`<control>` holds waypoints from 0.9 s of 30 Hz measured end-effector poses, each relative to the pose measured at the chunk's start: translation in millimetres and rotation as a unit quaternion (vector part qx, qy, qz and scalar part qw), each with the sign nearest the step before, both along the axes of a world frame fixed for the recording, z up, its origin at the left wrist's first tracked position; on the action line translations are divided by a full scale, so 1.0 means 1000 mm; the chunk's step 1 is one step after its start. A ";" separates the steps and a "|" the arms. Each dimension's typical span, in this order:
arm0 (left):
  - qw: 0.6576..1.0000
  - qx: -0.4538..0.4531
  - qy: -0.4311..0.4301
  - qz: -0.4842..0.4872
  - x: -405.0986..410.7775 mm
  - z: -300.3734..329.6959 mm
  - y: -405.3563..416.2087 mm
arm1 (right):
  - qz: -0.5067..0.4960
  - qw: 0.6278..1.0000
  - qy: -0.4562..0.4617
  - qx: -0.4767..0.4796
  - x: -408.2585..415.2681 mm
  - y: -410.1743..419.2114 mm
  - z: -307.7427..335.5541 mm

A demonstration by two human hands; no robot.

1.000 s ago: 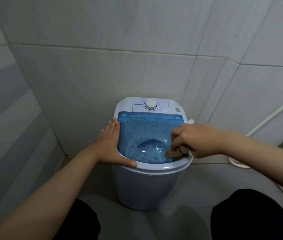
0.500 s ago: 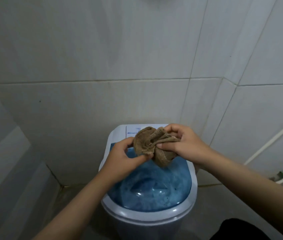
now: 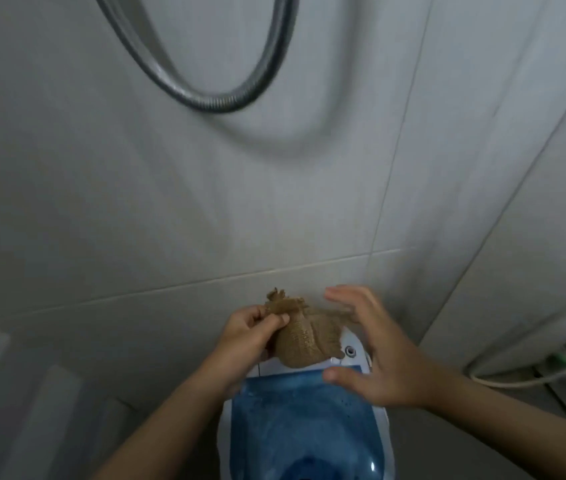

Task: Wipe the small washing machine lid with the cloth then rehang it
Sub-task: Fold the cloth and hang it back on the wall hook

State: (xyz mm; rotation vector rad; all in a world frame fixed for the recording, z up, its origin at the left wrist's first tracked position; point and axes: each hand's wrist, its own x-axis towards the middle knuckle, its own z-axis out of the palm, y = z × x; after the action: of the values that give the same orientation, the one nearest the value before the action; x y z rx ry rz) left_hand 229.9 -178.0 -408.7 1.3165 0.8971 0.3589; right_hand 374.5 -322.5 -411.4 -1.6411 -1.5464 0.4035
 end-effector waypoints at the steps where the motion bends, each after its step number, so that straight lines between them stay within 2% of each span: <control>1: 0.999 -0.029 0.014 -0.008 -0.003 0.024 0.000 | 0.018 0.995 -0.098 0.003 0.000 -0.003 0.026; 3: 0.995 -0.093 0.018 -0.023 -0.008 0.069 -0.001 | 0.040 0.974 -0.222 0.017 -0.003 -0.004 0.075; 5: 0.989 -0.133 0.018 -0.062 -0.012 0.118 -0.006 | 0.050 0.971 -0.231 0.037 -0.010 -0.003 0.123; 8: 0.988 -0.117 0.050 -0.086 -0.021 0.207 -0.009 | 0.025 0.993 -0.104 0.052 -0.021 0.002 0.209; 12: 0.990 -0.102 0.018 -0.098 -0.037 0.319 -0.009 | -0.051 0.995 0.071 0.056 -0.037 0.012 0.319; 16: 0.987 0.084 -0.006 -0.134 -0.061 0.408 -0.008 | -0.073 0.984 0.148 0.061 -0.046 0.029 0.409; 19: 0.980 0.174 -0.027 -0.095 -0.077 0.456 -0.004 | -0.085 0.980 0.170 0.059 -0.050 0.044 0.462; 22: 0.977 0.205 -0.034 -0.042 -0.089 0.492 -0.002 | -0.108 0.987 0.098 0.072 -0.060 0.053 0.489; 24: 0.980 0.191 -0.053 -0.012 -0.093 0.506 0.000 | -0.154 0.979 -0.034 0.130 -0.068 0.053 0.497; 26: 0.980 0.184 -0.070 0.026 -0.100 0.518 -0.001 | -0.113 0.964 -0.138 0.197 -0.084 0.047 0.505; 27: 0.979 0.183 -0.078 0.041 -0.105 0.522 0.001 | -0.069 0.966 -0.141 0.206 -0.095 0.044 0.509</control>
State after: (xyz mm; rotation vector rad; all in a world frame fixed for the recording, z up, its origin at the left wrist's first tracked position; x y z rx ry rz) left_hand 125.1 -177.0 112.8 1.5647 0.7779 0.7083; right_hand 279.6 -278.1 97.4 -1.5040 -1.5771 -0.2266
